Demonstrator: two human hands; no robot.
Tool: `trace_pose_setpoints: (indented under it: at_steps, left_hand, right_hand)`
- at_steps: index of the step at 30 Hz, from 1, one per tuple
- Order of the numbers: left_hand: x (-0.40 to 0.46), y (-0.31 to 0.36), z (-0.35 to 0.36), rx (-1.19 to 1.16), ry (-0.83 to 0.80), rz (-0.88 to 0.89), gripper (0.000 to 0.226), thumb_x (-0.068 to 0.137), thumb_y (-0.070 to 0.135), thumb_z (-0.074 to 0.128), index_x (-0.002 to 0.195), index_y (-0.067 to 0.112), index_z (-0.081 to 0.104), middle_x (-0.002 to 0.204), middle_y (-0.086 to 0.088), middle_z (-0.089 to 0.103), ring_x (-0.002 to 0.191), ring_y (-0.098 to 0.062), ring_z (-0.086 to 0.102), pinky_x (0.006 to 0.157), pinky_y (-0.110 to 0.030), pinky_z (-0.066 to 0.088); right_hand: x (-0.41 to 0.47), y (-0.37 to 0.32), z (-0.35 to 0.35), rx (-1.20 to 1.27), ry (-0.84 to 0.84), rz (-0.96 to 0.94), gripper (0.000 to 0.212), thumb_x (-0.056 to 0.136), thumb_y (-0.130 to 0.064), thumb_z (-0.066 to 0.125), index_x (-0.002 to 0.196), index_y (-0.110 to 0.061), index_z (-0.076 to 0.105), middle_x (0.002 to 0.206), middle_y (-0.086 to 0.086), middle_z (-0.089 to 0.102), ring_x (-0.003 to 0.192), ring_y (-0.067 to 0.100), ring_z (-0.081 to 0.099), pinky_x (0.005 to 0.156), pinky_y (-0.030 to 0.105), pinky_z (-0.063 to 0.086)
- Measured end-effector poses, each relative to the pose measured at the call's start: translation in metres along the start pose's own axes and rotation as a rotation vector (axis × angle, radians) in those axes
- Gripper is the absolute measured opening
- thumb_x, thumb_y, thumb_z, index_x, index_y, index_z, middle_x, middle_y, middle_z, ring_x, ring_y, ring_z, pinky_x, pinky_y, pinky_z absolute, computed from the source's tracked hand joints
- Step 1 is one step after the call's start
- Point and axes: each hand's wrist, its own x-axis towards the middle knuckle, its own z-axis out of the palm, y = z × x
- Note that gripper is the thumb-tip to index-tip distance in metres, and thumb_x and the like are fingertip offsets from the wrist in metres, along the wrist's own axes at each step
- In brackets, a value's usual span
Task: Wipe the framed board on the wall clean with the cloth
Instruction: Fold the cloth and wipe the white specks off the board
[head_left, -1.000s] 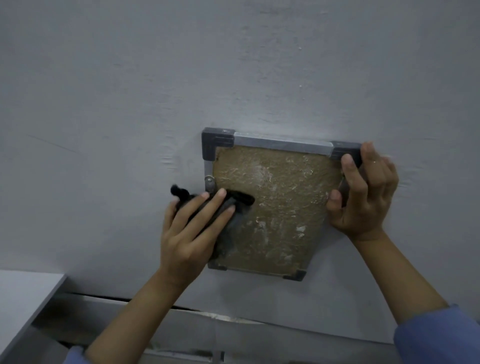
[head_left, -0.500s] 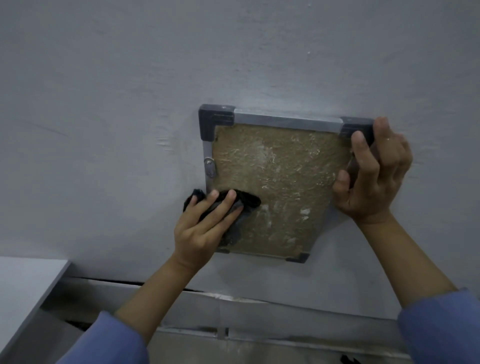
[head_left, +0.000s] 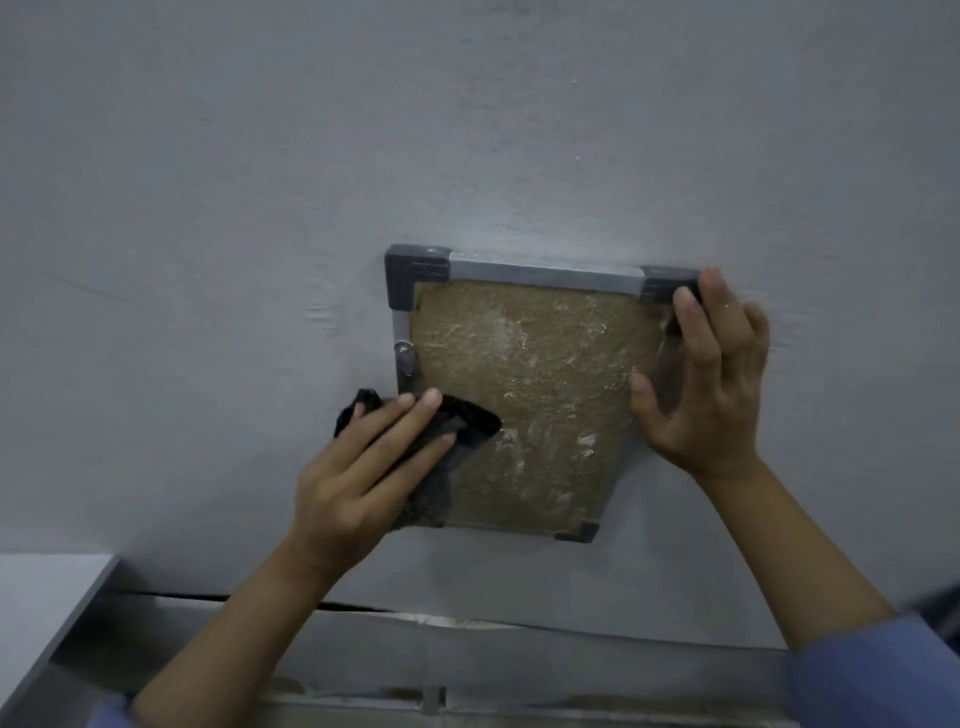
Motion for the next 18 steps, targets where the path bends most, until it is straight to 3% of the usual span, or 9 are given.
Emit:
trace_pose_setpoints:
  at_steps: [2,5,8,12,18]
  left_hand:
    - [0.017,-0.006,0.0,0.008,0.053,-0.002,0.037,0.083,-0.005,0.069,0.119,0.005,0.063,0.139,-0.018,0.05,0.121,-0.031,0.055,0.087,-0.048,0.053]
    - [0.018,-0.007,0.012,0.066,-0.008,-0.02,0.041,0.085,-0.003,0.068,0.124,0.006,0.058,0.141,-0.017,0.045,0.128,-0.032,0.048,0.092,-0.054,0.049]
    - [-0.005,-0.004,0.028,0.155,-0.078,-0.03,0.05,0.086,0.003,0.066,0.133,0.01,0.049,0.148,-0.011,0.037,0.137,-0.031,0.035,0.104,-0.06,0.035]
    - [-0.033,-0.002,0.044,0.181,-0.096,-0.049,0.052,0.092,0.007,0.053,0.141,0.012,0.039,0.158,-0.003,0.019,0.144,-0.028,0.021,0.113,-0.054,0.019]
    - [-0.054,-0.004,0.044,0.118,-0.208,0.056,0.038,0.099,0.007,0.038,0.134,0.018,0.049,0.14,0.002,0.048,0.136,-0.019,0.036,0.108,-0.041,0.028]
  right_hand:
    - [-0.01,-0.006,-0.008,-0.016,-0.085,0.071,0.072,0.09,-0.042,0.051,0.144,-0.008,0.019,0.148,0.017,0.021,0.146,0.018,0.009,0.115,0.051,0.009]
    - [-0.024,-0.013,-0.013,-0.076,-0.182,0.101,0.086,0.088,-0.053,0.052,0.15,-0.012,0.008,0.158,0.008,0.007,0.146,0.017,0.001,0.116,0.048,-0.002]
    - [-0.031,-0.011,-0.013,-0.108,-0.259,0.08,0.096,0.085,-0.061,0.05,0.151,-0.017,-0.004,0.159,-0.005,-0.013,0.146,0.015,-0.004,0.116,0.046,-0.005]
    - [-0.031,-0.006,-0.008,-0.089,-0.272,0.088,0.098,0.083,-0.064,0.048,0.151,-0.019,-0.006,0.158,-0.006,-0.014,0.146,0.014,-0.005,0.116,0.047,-0.007]
    - [-0.032,-0.004,0.0,-0.023,-0.244,0.107,0.096,0.084,-0.063,0.049,0.151,-0.021,-0.006,0.159,-0.008,-0.012,0.146,0.013,-0.006,0.114,0.044,-0.014]
